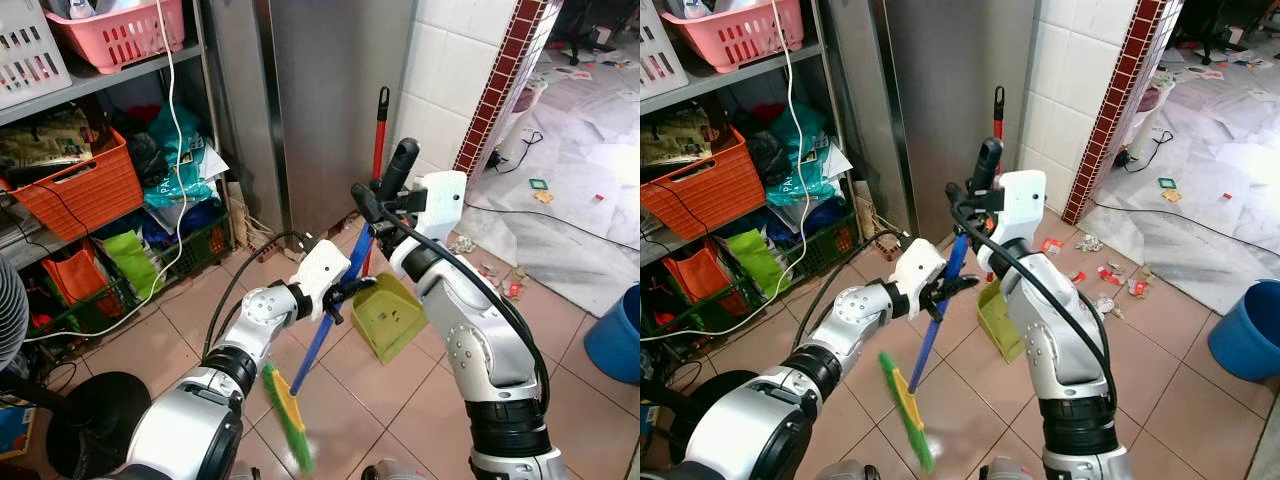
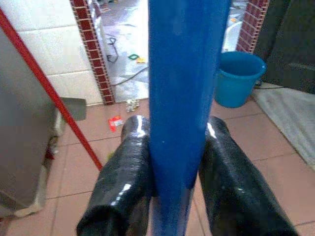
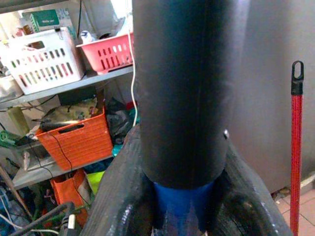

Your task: Sweep floor

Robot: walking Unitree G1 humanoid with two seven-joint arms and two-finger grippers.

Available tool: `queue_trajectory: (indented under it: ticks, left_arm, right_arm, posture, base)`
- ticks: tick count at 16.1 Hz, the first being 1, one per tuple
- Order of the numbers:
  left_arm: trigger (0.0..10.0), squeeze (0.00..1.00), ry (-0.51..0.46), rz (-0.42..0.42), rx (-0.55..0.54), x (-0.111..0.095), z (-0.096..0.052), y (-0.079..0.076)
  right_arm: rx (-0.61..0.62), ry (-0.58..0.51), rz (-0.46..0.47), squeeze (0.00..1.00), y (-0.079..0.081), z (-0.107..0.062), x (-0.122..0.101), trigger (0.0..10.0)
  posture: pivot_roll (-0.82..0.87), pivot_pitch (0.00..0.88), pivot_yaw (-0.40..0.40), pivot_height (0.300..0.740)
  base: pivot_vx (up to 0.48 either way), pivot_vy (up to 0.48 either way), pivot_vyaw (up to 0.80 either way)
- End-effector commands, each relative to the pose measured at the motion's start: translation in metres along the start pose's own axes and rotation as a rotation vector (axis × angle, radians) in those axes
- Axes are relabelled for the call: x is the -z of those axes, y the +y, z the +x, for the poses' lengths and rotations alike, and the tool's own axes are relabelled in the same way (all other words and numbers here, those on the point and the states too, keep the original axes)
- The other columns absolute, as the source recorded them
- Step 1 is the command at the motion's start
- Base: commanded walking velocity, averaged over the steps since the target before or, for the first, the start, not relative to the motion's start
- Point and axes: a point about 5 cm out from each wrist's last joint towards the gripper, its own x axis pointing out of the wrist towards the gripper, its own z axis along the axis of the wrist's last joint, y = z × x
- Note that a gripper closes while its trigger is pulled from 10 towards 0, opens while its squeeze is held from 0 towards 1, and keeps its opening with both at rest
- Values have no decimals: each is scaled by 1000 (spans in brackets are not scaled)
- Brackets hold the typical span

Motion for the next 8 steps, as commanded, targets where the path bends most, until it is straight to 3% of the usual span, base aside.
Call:
queue_trajectory:
  ticks: [1, 4, 6, 8]
  left_arm:
    - [10000, 1000, -48, 44, 4, -17, 4, 6]
    - [10000, 1000, -120, 76, -3, -36, -1, 18]
    - [10000, 1000, -150, 40, -26, -37, -17, 25]
    - [10000, 1000, -174, 72, -24, -40, -33, 24]
  right_arm:
    - [6, -14, -5, 0, -1, 3, -3, 0]
    - [65, -63, -104, 0, -10, 11, -5, 0]
    - [111, -84, -144, 0, -14, 15, -5, 0]
    - [132, -96, -197, 0, -17, 18, -2, 0]
  posture:
    - [-193, 0, 24, 740]
    - [-143, 0, 27, 740]
    - [-114, 0, 32, 740]
    - [-104, 0, 34, 740]
  base:
    - [0, 0, 0]
    - [0, 0, 0]
    - [0, 0, 0]
    - [0, 0, 0]
